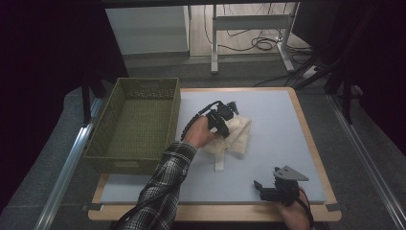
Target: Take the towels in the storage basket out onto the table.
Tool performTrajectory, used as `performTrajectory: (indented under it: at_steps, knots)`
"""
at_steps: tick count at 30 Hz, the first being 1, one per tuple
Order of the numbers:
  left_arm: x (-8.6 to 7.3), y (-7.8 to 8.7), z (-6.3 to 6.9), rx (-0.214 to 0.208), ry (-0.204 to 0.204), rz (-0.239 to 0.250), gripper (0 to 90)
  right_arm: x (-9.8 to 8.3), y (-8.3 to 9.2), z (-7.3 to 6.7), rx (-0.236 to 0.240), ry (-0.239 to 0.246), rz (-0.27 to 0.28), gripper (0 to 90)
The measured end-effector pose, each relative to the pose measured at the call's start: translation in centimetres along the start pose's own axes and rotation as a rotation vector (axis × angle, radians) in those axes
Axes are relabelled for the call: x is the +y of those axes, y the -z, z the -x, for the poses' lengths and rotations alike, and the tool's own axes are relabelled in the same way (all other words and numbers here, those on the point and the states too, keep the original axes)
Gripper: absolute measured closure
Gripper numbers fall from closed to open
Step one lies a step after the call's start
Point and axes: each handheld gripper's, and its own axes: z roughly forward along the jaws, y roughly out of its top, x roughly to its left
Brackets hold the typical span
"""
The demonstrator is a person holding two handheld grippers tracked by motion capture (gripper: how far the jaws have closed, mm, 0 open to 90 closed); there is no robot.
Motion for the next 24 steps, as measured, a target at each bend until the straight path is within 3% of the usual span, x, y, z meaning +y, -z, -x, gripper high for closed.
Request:
performTrajectory:
  at_steps: [8, 11, 17, 24]
  knots:
    - [-0.5, -2.7, 0.3, 0.021, -0.008, -0.021, 71.0, 0.0, 0.0, 0.0, 0.001, 0.001, 0.000, 4.2]
    - [-0.9, -3.2, 0.2, 0.014, 0.001, -0.007, 58.9, 0.0, 0.0, 0.0, 0.002, 0.001, 0.000, 4.3]
    - [-1.6, -1.6, 0.0, 0.000, 0.022, 0.050, 47.4, -0.1, 0.1, 0.0, 0.002, 0.002, 0.001, 4.0]
    - [-2.8, 1.1, 0.3, 0.026, 0.030, 0.096, 42.1, 0.1, 0.3, -0.3, -0.013, -0.012, -0.022, 4.4]
